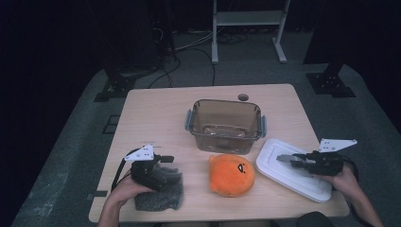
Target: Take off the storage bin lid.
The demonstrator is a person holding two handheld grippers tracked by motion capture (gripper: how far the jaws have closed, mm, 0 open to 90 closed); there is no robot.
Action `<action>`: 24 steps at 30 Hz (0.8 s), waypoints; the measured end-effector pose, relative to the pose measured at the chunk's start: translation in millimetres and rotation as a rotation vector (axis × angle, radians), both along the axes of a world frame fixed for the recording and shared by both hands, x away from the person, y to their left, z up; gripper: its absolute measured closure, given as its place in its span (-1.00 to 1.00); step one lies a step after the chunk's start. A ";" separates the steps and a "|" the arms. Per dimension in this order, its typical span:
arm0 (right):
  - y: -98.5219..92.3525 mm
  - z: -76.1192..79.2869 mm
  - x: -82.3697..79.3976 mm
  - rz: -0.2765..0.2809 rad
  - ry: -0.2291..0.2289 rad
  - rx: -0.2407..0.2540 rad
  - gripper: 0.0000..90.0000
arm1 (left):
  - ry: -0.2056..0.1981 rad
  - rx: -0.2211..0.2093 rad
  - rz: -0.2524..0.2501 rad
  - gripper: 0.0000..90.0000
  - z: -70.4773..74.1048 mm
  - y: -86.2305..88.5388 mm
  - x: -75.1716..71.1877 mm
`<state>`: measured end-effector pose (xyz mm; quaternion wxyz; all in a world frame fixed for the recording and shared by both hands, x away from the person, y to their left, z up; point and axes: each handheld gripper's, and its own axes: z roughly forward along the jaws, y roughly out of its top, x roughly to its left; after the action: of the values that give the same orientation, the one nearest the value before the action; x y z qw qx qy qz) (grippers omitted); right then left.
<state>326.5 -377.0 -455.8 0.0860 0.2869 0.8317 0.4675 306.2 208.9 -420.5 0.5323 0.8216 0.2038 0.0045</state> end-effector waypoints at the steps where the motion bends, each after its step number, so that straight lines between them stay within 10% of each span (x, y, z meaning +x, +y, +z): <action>1: 1.1 -1.0 -0.8 0.002 0.002 -0.003 0.45 | 0.000 0.001 0.000 -0.78 0.0 0.2 0.0; 10: 1.3 -4.4 -5.4 -0.005 0.011 0.025 0.37 | 0.001 0.001 -0.001 -0.78 0.1 -0.1 -0.4; 24: 30.4 31.4 -4.2 0.070 -0.031 0.076 0.02 | -0.002 0.007 0.001 -0.78 -0.1 0.9 0.0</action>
<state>322.3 -346.6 -424.4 0.0714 0.2533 0.8215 0.5058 306.1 209.8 -420.6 0.5297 0.8233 0.2037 0.0062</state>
